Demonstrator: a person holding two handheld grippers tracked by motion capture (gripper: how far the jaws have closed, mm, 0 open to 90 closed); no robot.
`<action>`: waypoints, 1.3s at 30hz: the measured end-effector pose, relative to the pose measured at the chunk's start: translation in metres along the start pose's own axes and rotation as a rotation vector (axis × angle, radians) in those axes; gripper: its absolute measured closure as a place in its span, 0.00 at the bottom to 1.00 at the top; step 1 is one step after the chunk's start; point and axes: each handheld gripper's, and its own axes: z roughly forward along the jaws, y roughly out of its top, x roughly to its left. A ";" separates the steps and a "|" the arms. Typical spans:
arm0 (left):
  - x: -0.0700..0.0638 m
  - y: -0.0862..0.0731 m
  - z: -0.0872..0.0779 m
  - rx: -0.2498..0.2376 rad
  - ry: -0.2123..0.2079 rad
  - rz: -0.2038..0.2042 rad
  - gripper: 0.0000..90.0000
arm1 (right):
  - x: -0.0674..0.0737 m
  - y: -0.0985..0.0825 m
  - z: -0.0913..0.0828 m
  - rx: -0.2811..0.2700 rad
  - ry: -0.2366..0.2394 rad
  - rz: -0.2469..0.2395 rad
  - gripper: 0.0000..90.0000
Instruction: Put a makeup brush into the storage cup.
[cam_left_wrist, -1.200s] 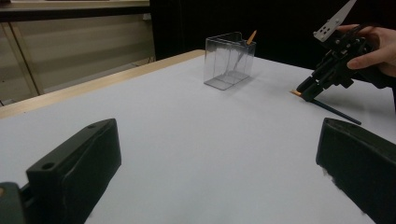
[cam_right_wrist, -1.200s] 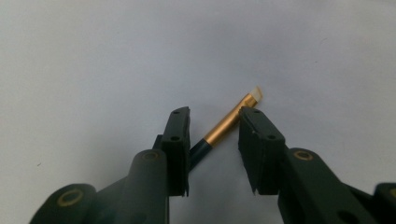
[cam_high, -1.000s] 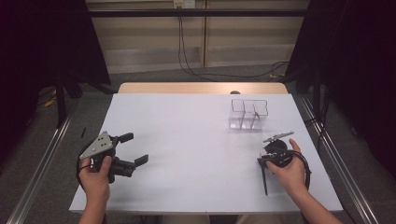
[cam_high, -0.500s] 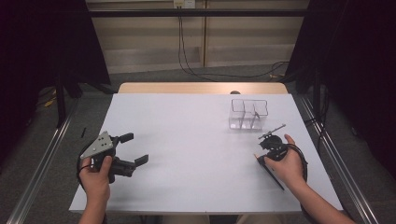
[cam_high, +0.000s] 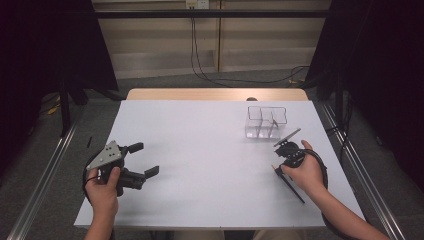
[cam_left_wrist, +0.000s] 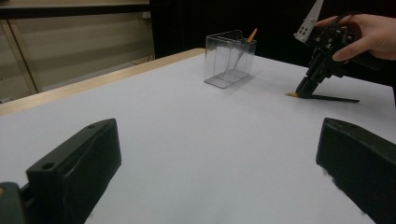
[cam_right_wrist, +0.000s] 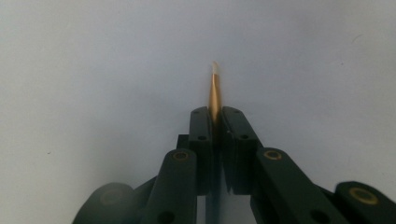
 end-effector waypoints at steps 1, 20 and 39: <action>0.000 0.000 0.000 0.001 0.002 -0.001 0.00 | 0.000 0.001 0.000 0.009 0.001 0.002 0.93; 0.001 0.000 -0.002 0.001 0.003 0.000 0.00 | -0.004 0.009 0.000 0.056 0.031 -0.041 0.94; 0.001 0.000 -0.003 0.003 0.010 0.003 0.00 | -0.014 0.003 -0.026 -0.244 0.100 0.010 0.94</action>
